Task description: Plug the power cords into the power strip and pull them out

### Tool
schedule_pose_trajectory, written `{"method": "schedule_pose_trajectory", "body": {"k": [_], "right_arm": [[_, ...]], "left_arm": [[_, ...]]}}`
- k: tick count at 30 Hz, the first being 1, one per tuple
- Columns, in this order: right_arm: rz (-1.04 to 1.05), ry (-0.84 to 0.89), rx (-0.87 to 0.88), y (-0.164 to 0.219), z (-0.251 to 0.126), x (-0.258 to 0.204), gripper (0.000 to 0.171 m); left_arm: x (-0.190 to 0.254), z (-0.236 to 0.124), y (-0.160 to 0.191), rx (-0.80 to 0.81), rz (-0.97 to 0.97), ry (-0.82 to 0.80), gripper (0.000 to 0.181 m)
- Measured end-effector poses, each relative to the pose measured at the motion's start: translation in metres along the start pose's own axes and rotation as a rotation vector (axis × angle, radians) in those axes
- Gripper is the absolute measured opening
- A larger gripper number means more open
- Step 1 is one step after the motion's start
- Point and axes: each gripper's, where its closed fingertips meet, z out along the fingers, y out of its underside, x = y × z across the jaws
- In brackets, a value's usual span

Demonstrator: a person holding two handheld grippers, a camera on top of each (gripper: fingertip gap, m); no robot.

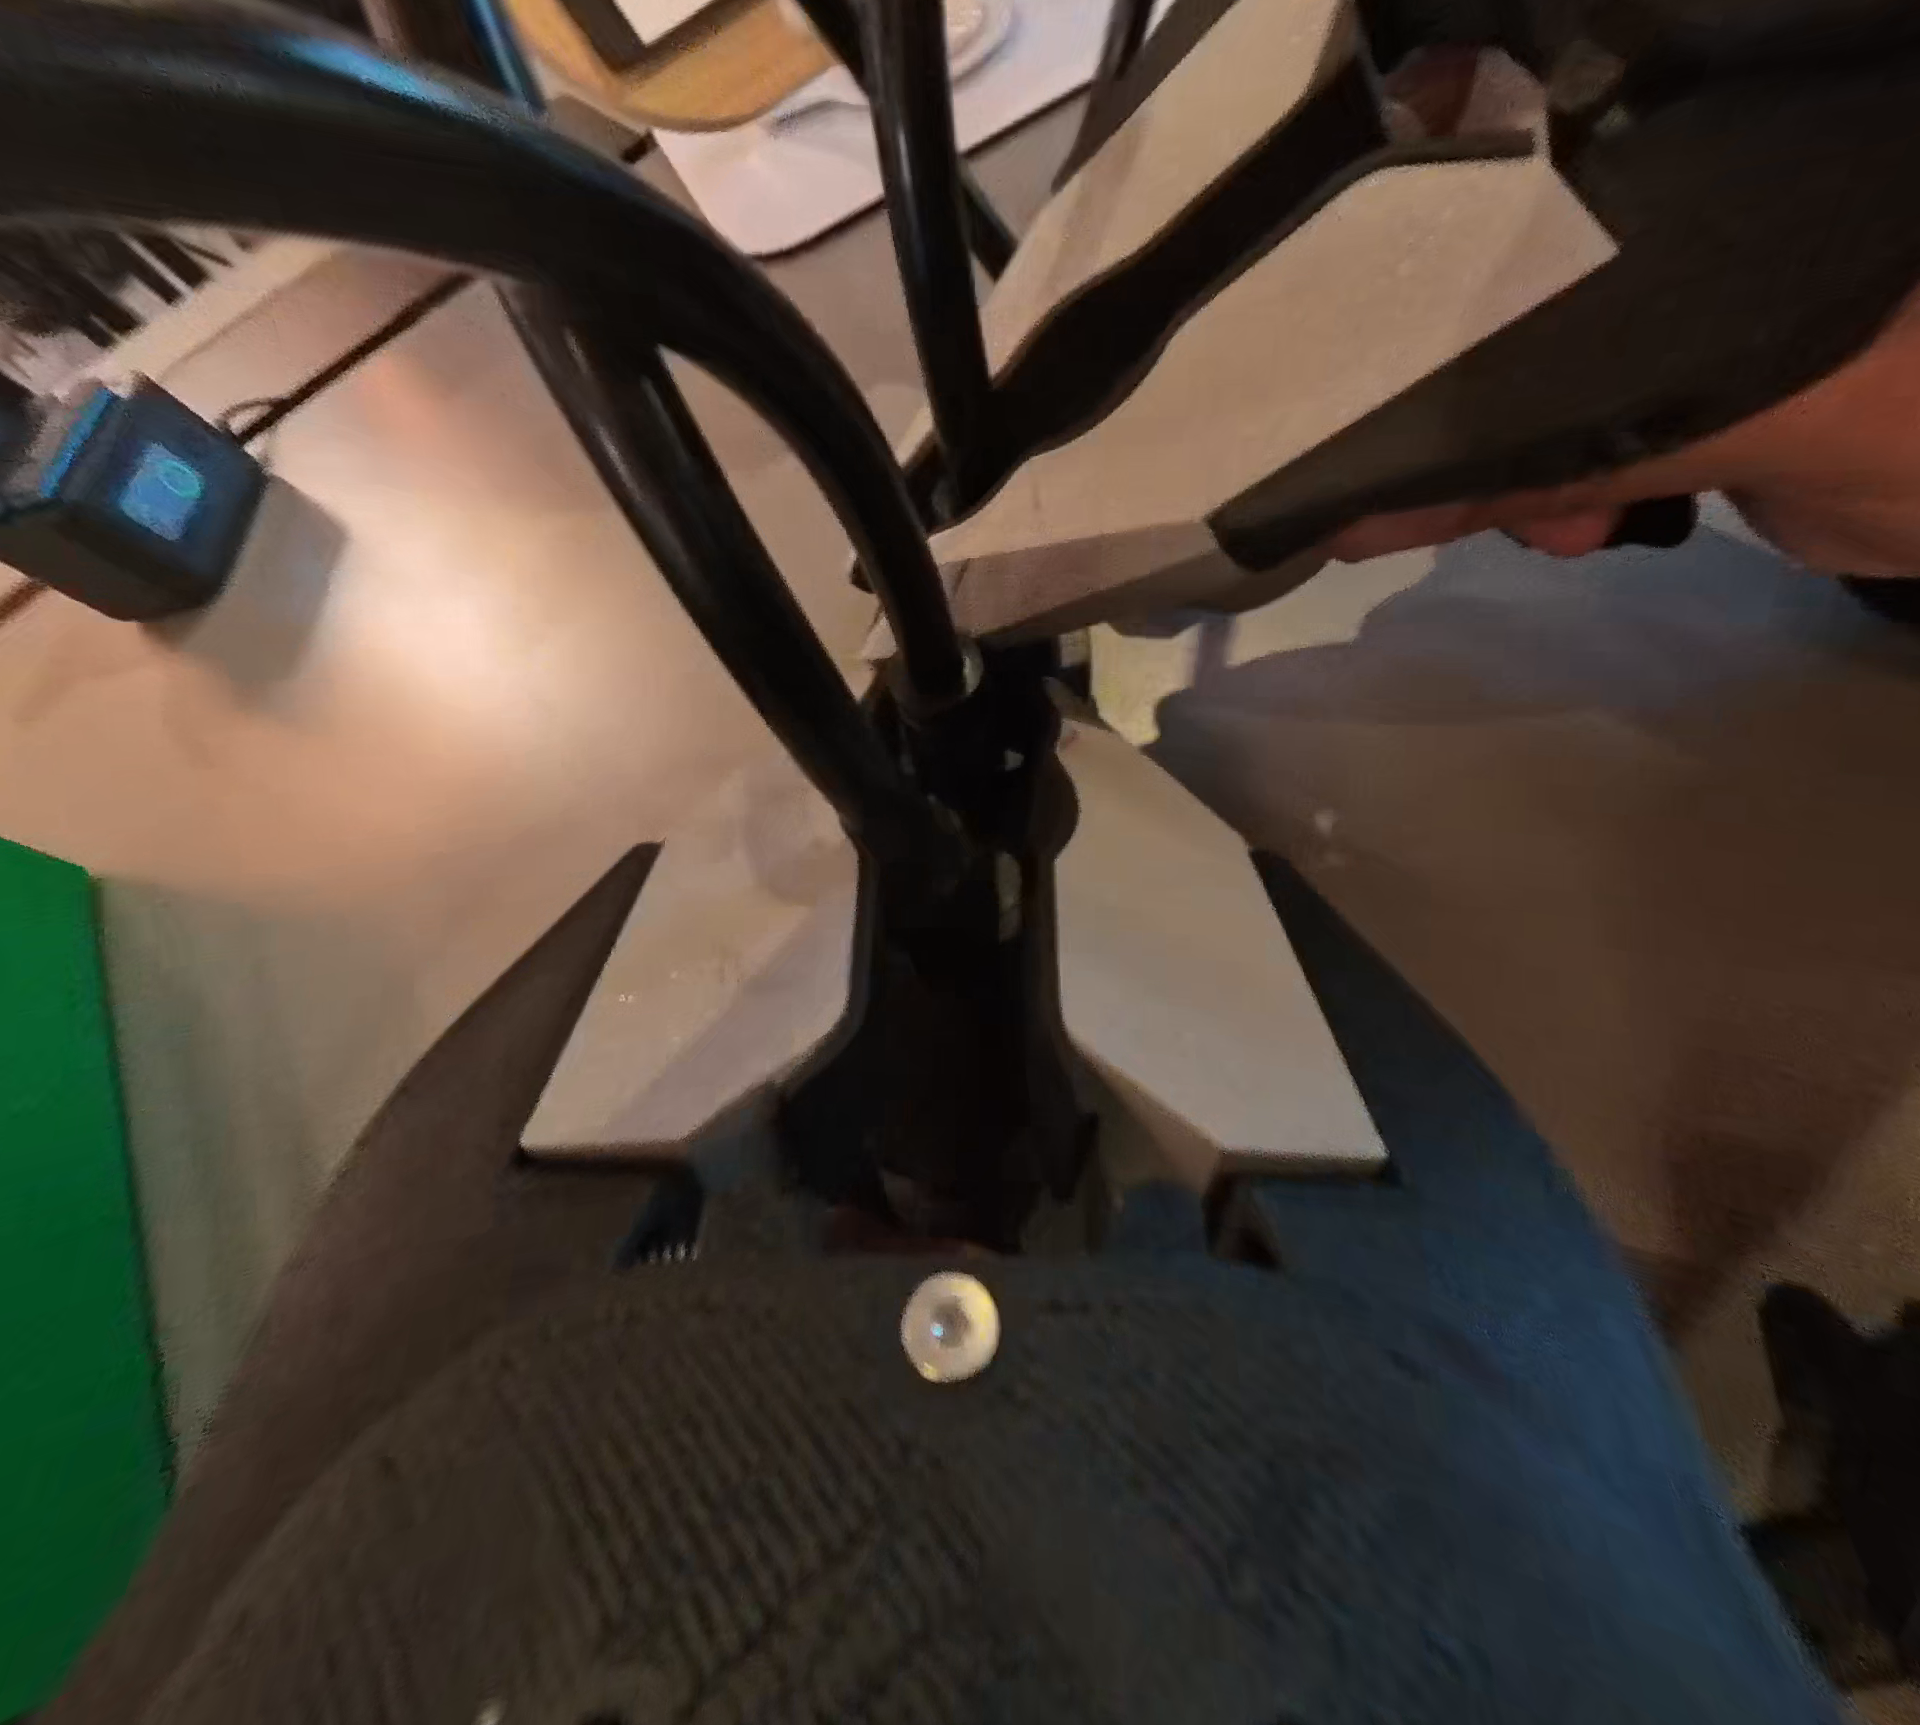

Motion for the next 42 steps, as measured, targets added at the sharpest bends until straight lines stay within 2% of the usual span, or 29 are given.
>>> {"method": "schedule_pose_trajectory", "body": {"k": [2,5,11,13,15,18,24,27,31,35,38,41,42], "right_arm": [[0.001,-0.023,0.002,0.000,0.000,0.000,0.011],[0.155,-0.142,0.022,-0.003,0.008,-0.001,0.012],[0.010,0.008,0.000,-0.004,0.007,0.001,0.011],[-0.023,0.017,-0.003,-0.002,0.003,0.001,0.011],[-0.004,-0.013,0.002,-0.002,0.003,0.002,0.011],[0.153,-0.112,0.021,-0.004,0.011,0.001,0.012],[0.026,0.021,0.008,-0.006,0.006,0.002,0.011],[-0.013,0.036,0.009,-0.008,0.000,0.003,0.011],[0.140,-0.107,0.023,-0.006,0.009,0.002,0.011],[0.010,0.004,0.005,-0.007,0.007,0.000,0.011],[-0.023,0.015,0.012,-0.009,0.003,-0.001,0.010],[0.102,-0.054,0.004,-0.005,0.009,0.004,0.011],[0.105,-0.025,0.002,-0.005,0.010,0.004,0.011]], "left_arm": [[0.003,-0.001,-0.001,-0.004,0.086,-0.026,0.023],[0.014,-0.006,0.000,-0.029,0.090,-0.042,0.023],[-0.005,-0.001,0.001,0.002,0.001,-0.033,0.023],[-0.005,0.000,0.000,0.004,0.034,-0.051,0.024],[-0.003,-0.001,0.000,0.000,0.074,-0.068,0.023],[0.010,-0.005,0.000,-0.028,0.073,-0.070,0.023],[-0.006,-0.002,0.001,0.022,-0.037,-0.046,0.024],[-0.007,-0.002,-0.003,0.034,0.009,-0.076,0.024],[0.011,-0.008,-0.004,-0.017,0.059,-0.083,0.021],[0.003,-0.004,-0.001,0.038,0.001,-0.067,0.023],[-0.004,-0.006,-0.002,0.030,-0.004,-0.083,0.023],[0.002,-0.005,0.002,-0.024,0.040,-0.107,0.023],[0.005,-0.004,0.001,-0.016,0.044,-0.109,0.023]]}}
